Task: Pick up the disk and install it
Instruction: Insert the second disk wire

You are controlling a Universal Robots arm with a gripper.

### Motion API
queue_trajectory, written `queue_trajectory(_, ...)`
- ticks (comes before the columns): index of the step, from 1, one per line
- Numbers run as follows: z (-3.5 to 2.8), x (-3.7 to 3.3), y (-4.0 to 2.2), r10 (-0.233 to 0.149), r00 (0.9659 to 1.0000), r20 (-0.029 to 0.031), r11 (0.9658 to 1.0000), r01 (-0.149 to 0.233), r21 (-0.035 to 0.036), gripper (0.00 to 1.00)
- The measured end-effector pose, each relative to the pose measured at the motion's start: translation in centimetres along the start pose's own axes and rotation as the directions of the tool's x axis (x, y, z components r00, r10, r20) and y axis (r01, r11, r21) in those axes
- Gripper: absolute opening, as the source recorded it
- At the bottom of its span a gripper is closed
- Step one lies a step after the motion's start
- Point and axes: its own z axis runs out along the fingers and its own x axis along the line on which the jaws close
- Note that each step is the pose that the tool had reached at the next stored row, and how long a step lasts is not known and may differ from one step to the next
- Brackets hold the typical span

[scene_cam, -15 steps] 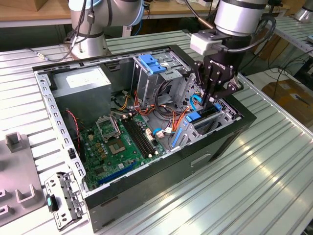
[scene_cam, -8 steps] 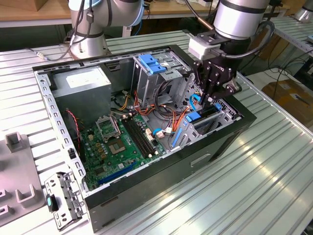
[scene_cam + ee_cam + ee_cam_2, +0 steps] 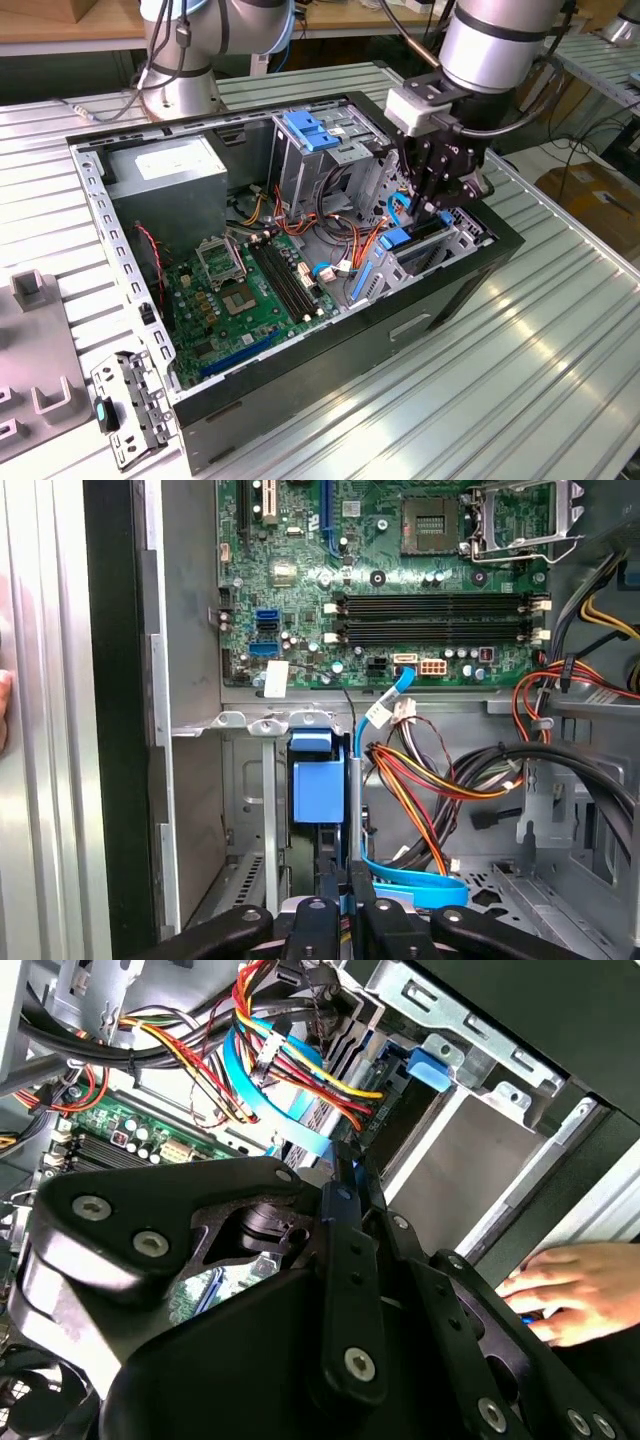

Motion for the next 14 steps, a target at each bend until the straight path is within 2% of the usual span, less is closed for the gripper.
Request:
queue_trajectory(1, 0.06, 0.18, 0.09, 0.000, 1.0000, 0.0064, 1.0000, 0.000, 0.0007, 0.16)
queue_trajectory(4, 0.17, 0.42, 0.11, 0.002, 0.9998, 0.0186, 1.0000, -0.002, 0.0012, 0.16)
queue_trajectory(8, 0.18, 0.50, 0.10, 0.003, 0.9993, 0.0369, 1.0000, -0.003, 0.0077, 0.16)
queue_trajectory(14, 0.29, 0.72, 0.11, 0.003, 0.9993, 0.0377, 1.0000, -0.003, 0.0089, 0.16)
